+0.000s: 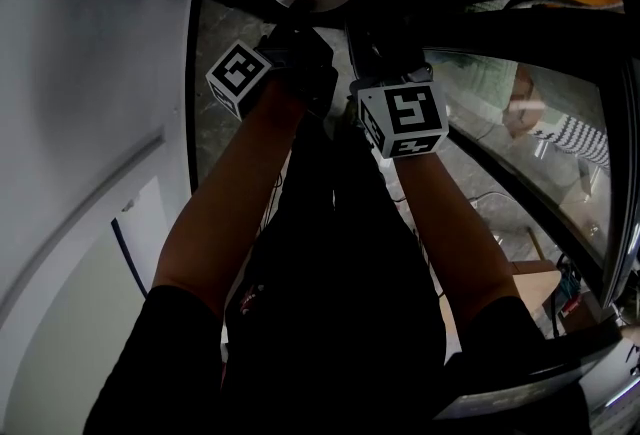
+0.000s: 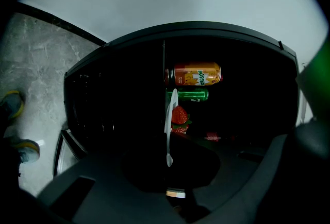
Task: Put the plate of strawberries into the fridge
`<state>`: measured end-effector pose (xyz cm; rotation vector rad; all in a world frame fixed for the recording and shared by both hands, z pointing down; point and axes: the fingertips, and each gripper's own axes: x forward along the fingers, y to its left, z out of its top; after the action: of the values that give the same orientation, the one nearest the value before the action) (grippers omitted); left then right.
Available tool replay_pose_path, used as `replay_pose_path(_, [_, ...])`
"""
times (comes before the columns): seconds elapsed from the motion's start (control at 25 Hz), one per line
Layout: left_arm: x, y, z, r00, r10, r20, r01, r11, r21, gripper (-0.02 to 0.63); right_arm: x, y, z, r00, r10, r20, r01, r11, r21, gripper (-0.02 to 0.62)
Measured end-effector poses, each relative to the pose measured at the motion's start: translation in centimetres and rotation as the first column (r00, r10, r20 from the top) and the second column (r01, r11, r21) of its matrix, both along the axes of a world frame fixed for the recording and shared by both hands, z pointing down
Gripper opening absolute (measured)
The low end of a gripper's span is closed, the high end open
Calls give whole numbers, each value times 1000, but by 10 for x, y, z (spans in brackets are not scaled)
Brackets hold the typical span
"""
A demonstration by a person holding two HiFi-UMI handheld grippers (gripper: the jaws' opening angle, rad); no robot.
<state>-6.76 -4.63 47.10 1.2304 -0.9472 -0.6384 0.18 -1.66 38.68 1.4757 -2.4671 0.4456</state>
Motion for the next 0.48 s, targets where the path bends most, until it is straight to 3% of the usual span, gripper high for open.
replay_pose_path(0.4, [-1,-4,-6,1000,-8,-19,9,999,49,21,2,-6,0,1000,0,1,0,1000,-3,5])
replay_pose_path(0.48, [-1,-3,-7,1000,-4,-16,5,998,55,60,2,-6,0,1000,-1,1,1,1000,-4,5])
